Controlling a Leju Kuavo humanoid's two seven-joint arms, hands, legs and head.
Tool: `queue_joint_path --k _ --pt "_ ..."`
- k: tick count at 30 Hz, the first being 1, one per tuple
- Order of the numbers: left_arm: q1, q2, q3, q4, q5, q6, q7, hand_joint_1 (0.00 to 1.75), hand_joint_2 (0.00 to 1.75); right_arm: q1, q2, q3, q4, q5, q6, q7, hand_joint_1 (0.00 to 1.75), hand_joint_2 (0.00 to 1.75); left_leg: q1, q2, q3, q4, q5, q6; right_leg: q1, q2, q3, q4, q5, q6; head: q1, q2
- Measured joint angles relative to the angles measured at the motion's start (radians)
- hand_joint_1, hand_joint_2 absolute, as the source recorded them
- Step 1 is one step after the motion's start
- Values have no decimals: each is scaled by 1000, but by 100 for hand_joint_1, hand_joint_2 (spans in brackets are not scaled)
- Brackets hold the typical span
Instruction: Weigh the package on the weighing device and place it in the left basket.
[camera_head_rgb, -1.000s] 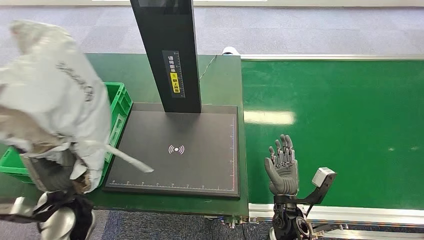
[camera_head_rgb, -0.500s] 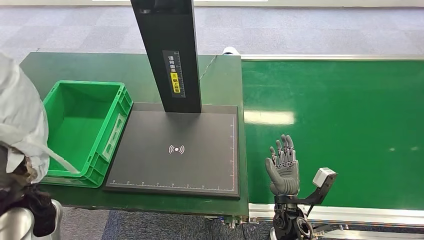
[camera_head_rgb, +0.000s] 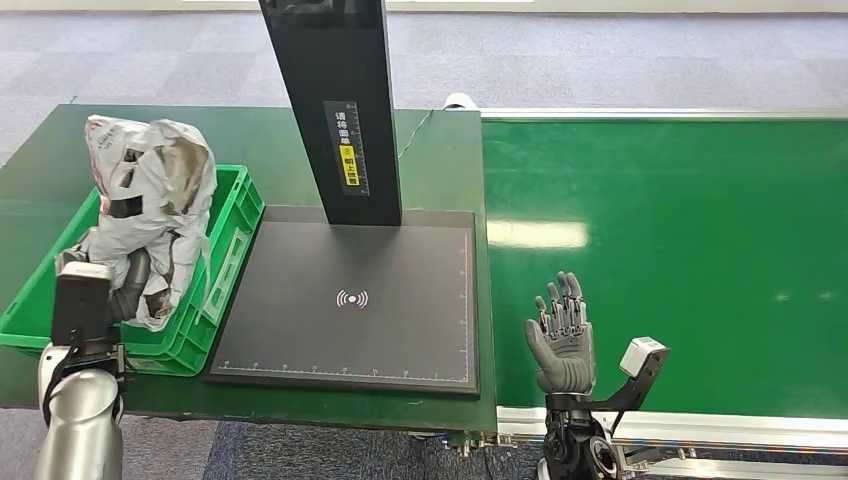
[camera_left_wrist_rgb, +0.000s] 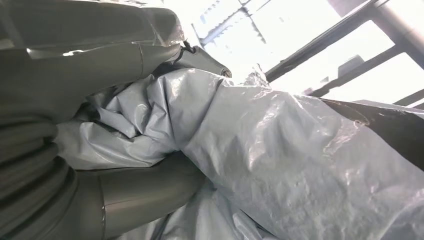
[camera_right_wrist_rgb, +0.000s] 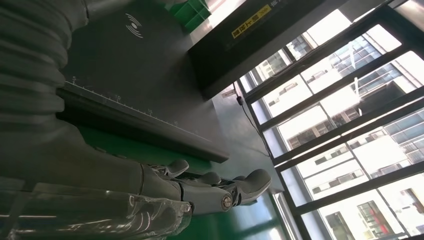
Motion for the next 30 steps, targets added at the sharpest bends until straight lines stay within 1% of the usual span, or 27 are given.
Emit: queue_joint_path --k 3,8,19,20,23,24,27,30 --pt "-41 19 -8 109 -61 2 30 175 175 7 1 -2 -10 -9 0 17 0 175 0 0 0 0 0 0 0 0 0 0 0 0 0 0" --pt "-117 72 -22 258 -76 -2 62 175 175 4 2 -1 -19 -22 0 39 0 175 0 0 0 0 0 0 0 0 0 0 0 0 0 0" --pt "-204 163 -33 438 -63 6 77 175 175 2 2 5 -19 -35 -2 48 0 175 0 0 0 0 0 0 0 0 0 0 0 0 0 0" --pt "-211 168 -33 447 -60 8 77 170 175 2 2 5 -20 -35 -2 48 0 175 0 0 0 0 0 0 0 0 0 0 0 0 0 0" --pt "-227 184 -33 466 -43 12 77 39 175 3 2 6 -22 -36 -3 48 0 175 0 0 0 0 0 0 0 0 0 0 0 0 0 0" --pt "-232 189 -33 470 -34 14 76 0 175 3 2 7 -22 -37 -4 48 0 175 0 1 0 0 0 0 0 0 0 0 0 0 0 0" --pt "-241 200 -31 474 5 21 65 0 175 4 2 9 -22 -39 -6 48 0 175 0 0 0 0 0 0 0 0 0 0 0 0 0 0" --pt "-238 205 -26 450 54 25 52 0 175 4 2 12 -22 -43 -9 47 0 175 0 0 0 0 0 0 0 0 0 0 0 0 0 0"
